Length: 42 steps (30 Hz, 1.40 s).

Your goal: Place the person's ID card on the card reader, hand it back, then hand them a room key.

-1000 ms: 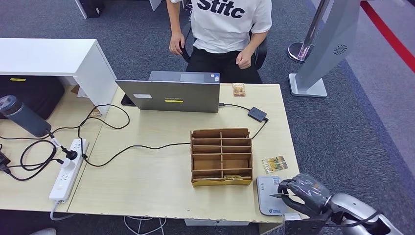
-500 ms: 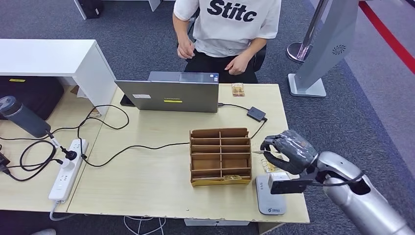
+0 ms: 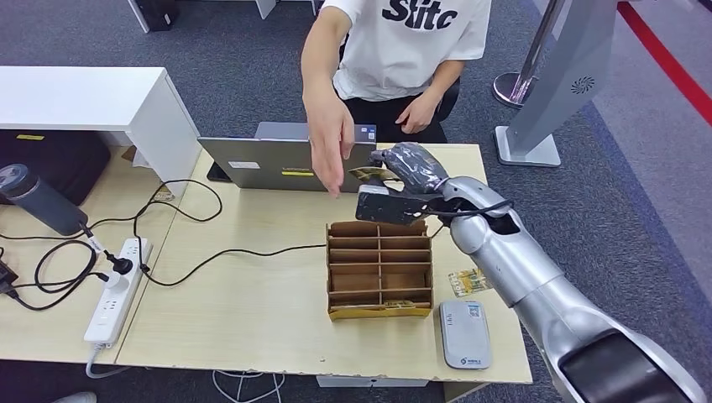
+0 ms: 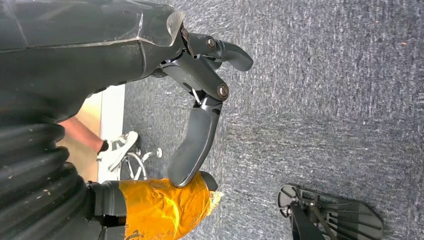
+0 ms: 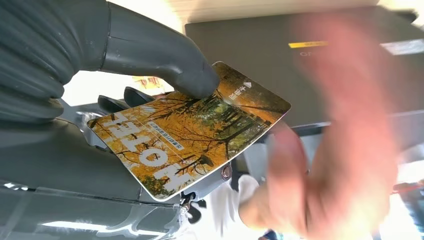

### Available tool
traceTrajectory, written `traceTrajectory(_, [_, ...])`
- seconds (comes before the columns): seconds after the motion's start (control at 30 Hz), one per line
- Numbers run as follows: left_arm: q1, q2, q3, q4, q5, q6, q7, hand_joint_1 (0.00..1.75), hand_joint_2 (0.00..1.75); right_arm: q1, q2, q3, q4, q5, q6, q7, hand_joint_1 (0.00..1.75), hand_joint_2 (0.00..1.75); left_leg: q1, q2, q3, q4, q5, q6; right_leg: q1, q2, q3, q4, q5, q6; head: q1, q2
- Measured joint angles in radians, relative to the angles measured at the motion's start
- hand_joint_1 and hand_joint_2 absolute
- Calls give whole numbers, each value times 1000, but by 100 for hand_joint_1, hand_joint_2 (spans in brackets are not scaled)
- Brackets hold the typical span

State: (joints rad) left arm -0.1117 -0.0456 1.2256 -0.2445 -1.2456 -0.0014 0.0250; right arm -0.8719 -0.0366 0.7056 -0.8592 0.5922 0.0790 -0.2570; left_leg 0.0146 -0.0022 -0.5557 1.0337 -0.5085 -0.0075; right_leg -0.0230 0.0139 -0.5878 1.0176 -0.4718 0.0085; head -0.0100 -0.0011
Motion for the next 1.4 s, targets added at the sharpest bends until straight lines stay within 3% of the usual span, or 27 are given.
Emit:
traceTrajectory(0.2, [0,-3,-16,5,-15,-4,0,0,175,-61,90,-5,153,-5,-35,22,172,175,0,0,0,0,0,0,0,0,0,-1,0,0,0,0])
traceTrajectory(0.33, [0,-3,-20,7,-18,-4,0,0,175,-74,124,-12,209,-6,-61,19,10,175,0,0,0,0,0,0,0,0,0,-1,0,0,0,0])
traceTrajectory(0.4, [0,-3,-20,7,-18,-3,0,0,175,-73,135,-18,223,-4,-77,13,0,175,0,0,0,0,0,0,0,0,0,-1,0,0,0,0])
traceTrajectory(0.63, [1,-4,-20,8,-17,1,0,0,175,-46,151,-56,216,26,-133,-11,0,175,0,0,0,0,0,0,0,0,0,-1,0,0,0,0])
traceTrajectory(0.83, [3,-4,-20,8,-13,6,4,0,175,18,152,-112,102,65,-158,-23,0,175,0,0,0,0,0,0,0,0,0,-1,0,0,0,0])
traceTrajectory(1.23, [6,-7,4,8,21,26,12,0,175,238,145,-220,-412,114,-145,-54,0,175,0,-1,-1,0,-1,0,0,0,-1,-1,0,0,0,0])
traceTrajectory(1.4, [7,-9,23,8,38,33,18,0,175,326,119,-236,-630,132,-158,-82,0,175,0,-1,-1,0,-1,0,0,-1,-1,-2,-1,0,0,0])
